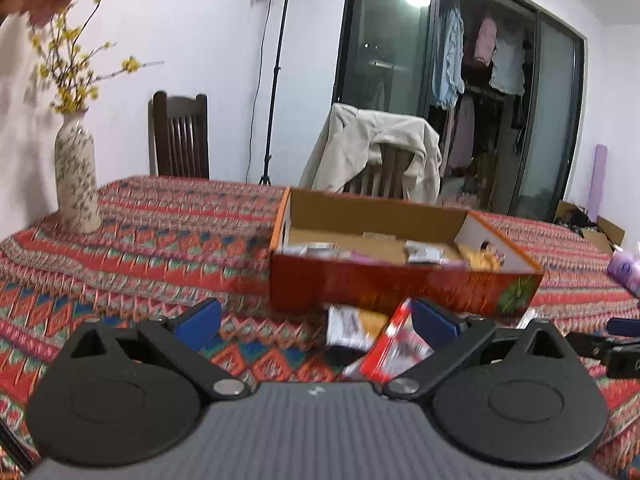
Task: Organize snacks
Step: 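Withdraw both grippers from the box back toward the snack pile, then grasp the white cracker packet with the right gripper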
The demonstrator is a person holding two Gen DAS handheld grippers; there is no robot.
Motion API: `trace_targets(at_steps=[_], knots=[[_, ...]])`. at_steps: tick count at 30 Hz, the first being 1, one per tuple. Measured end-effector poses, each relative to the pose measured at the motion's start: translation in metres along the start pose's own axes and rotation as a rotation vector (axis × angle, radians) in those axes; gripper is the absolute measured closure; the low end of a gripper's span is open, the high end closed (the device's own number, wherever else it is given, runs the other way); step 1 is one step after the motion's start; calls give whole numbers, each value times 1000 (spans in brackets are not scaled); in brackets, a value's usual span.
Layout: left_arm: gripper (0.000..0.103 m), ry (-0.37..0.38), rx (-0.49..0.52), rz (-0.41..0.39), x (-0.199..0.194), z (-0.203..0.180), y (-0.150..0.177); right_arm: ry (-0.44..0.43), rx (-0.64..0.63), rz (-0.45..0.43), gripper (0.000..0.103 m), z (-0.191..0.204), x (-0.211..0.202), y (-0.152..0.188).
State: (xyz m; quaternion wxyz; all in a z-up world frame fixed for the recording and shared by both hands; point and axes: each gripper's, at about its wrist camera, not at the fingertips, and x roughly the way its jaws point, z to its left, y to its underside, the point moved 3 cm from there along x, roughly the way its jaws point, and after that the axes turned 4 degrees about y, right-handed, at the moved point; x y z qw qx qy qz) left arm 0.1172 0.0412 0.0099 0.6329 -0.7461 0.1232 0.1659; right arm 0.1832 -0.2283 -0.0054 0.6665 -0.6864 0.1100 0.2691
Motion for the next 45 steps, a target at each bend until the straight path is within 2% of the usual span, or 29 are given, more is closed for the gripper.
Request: trace_targets(at_steps=[10,19,22,25,28,31,38,40,42,44,45], knots=[[0,-9,-52,11,11,18,13,56,4,35,0,-15,2,12],[0,-4,-107,-12,14,28,15,152,-133,88,1,-31,32,-9],[0,0,-116,-9,14,29,16,146,-142,126,3,-32,53,-15],[0,-5,-118,-10,15,30,16,142,-151,171,8,-33,77,-16],[0,-4,-123,0,17,30,17,128,-130,182,10,-35,92,-18],[0,0,-128,8,18,31,18,57,-126,202,11,-32,97,-12],[0,1,-138,17,20,32,19,15,-103,184,13,-35,98,-8],[0,2,-140,20,21,32,19,-16,-83,182,17,-38,97,-7],[0,0,-143,23,21,32,19,-38,-98,176,28,-35,94,-6],[0,0,-146,25,22,33,19,-56,-121,172,48,-30,89,-6],[0,-2,-146,25,22,33,19,-57,-133,170,49,-27,86,-5]])
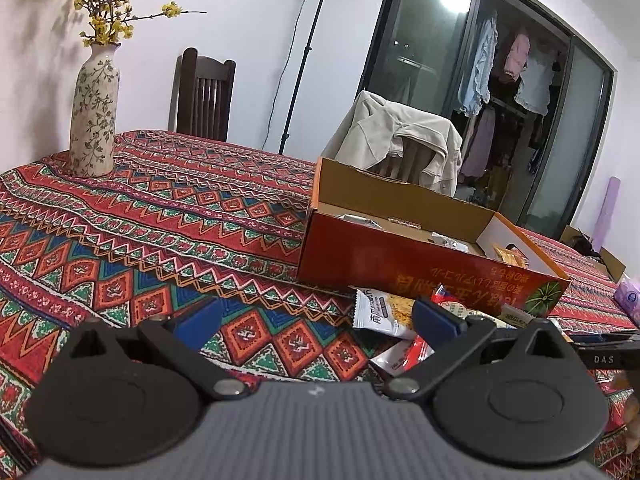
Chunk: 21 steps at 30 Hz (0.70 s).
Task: Organize snacks
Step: 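Grasp the white cracker packet with the right gripper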
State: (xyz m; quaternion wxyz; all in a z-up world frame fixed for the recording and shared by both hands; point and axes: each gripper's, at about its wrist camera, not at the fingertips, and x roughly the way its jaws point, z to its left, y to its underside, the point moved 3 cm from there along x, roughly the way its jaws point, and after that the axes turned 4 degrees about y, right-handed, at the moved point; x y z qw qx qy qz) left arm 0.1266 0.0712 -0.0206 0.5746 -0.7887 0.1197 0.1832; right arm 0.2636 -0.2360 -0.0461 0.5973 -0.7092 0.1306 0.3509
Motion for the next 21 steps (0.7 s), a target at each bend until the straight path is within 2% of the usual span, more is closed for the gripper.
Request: trace_targets(at_steps=[6,8,15,21], knots=[[0,-2,-5,4,1,1,0,34,35,-28,55,2,-14,6],[0,-5,-5,5,0,1,1,50,62,-52,61,0,-22,6],[0,-20,-3,10,3,2,1,67,112,-147,61,0,-45,11],[0,-55,29,50,6,-4,-1,47,154,-174,61,-6,-48,15]])
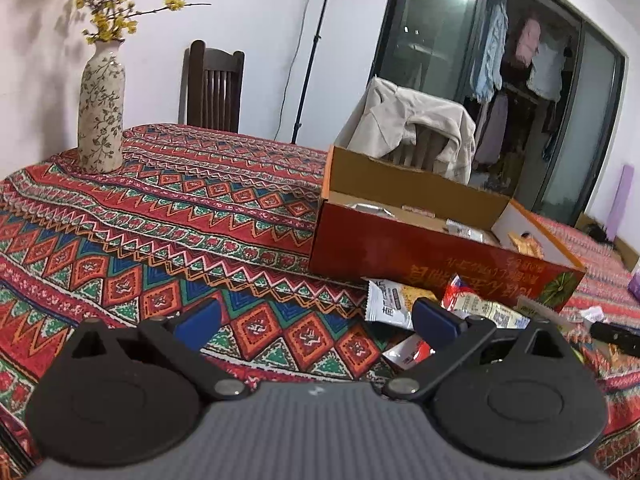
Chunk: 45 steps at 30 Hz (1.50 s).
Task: Organize snacks
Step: 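Grasp the white cracker packet with the right gripper, then carry the cracker packet in the right gripper while the left grasps a white cracker packet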
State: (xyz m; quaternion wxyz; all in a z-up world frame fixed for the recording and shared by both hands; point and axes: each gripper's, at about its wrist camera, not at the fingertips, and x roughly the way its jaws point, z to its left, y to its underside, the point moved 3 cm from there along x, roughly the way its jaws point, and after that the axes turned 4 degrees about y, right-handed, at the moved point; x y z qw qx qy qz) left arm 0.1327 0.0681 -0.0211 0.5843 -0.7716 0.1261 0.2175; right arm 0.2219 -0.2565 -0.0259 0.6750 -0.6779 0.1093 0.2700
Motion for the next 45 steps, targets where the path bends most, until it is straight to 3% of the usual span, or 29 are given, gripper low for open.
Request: trace_targets(at_steps=[11,17,23,36,37,40,45], knots=[[0,-80,170,85,33,-30,-29,1,27,-2,61,-5,0,4],[0,-118,174,195,77,-36,-31,-4,33,-14,60,-6,-2,5],[0,-14,223,235,88,-63,-24,-7,44,-19,60,-9,-4,5],[0,-22,227,306,107,-77,-11,-16,49,-19,60,-9,-4,6],[2,-22,224,307,108,-76,-11,-15,50,-18,60,-10,-3,5],[23,-16,220,303,106,-74,-11,-12,52,-15,60,-10,-2,5],[33,-10,217,291,101,-71,-10,-10,48,-11,60,-9,0,5]])
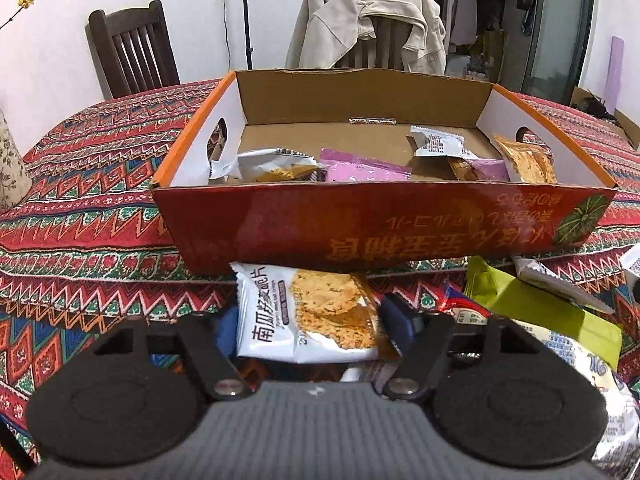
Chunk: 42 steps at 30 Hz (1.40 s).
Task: Organize snacks
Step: 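Carry the cracker packet in the right gripper while the left grasps a white cracker packet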
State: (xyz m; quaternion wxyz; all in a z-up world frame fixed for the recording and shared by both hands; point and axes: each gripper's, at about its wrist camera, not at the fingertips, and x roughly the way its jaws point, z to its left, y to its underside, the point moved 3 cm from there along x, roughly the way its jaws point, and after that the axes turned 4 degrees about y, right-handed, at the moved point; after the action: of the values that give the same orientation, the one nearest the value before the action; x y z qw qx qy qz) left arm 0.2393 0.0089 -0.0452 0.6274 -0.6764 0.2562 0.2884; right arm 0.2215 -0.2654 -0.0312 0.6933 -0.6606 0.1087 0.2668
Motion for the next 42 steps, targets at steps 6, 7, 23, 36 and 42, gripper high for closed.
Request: trace_targets(at_steps=[6,7,23,36,42], knots=[[38,2,-20,-22,-10,5,5,-4,-6,-9,60,1,0,0],[38,1,-20,-28,-13,5,6,-6,-9,-16,60,2,0,0],[39,38,-67,-181,-72,27,6,1,-43,-74,60,10,-12,-6],[39,94,-49,-303,-101,14,-34,-1,-81,-137,60,35,-27,-49],[39,119,-52,-326,-96,5,-58,-9,-70,-138,60,50,-14,-75]])
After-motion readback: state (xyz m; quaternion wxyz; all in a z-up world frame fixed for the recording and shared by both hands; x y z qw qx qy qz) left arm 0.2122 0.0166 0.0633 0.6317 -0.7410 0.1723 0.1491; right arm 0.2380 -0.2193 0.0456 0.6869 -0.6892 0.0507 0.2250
